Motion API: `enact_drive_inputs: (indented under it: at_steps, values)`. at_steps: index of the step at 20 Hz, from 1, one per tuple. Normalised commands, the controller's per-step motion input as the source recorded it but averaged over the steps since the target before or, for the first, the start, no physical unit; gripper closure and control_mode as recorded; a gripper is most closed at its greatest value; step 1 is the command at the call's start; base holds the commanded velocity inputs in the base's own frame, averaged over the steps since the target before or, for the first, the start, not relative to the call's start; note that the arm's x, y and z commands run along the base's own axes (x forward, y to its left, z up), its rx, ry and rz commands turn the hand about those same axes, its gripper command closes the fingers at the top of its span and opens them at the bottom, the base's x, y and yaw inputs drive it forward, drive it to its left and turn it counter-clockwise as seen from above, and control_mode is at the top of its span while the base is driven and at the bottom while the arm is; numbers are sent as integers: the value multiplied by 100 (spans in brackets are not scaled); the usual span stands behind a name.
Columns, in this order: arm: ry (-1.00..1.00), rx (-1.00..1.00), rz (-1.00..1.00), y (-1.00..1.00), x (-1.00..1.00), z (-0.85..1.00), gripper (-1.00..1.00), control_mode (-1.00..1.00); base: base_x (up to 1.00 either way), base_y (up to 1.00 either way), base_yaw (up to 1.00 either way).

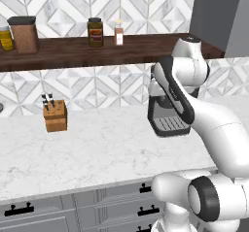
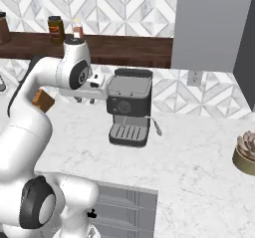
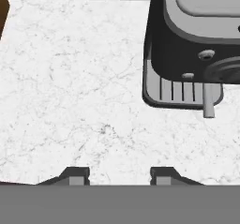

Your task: Take a straw from the drawer in front and place it inside the glass cup on the dining counter.

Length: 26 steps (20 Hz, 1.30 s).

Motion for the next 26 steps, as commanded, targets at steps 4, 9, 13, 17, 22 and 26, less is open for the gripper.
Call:
enact_drive_inputs:
  at_steps: [4, 9, 13, 17, 22, 26]
  values:
    - [0, 0, 0, 0, -4, 0, -100, 100, -18, 0, 0]
    - [0, 0, 0, 0, 0, 0, -100, 100, -89, 5, -9]
    - [0, 0, 0, 0, 0, 0, -100, 100, -89, 36, -22]
    - [0, 0, 0, 0, 0, 0, -100, 100, -37, 77, -37]
    - [0, 0, 0, 0, 0, 0, -100, 100, -4, 100, -51]
    - [0, 0, 0, 0, 0, 0, -100, 100, 0, 91, -58]
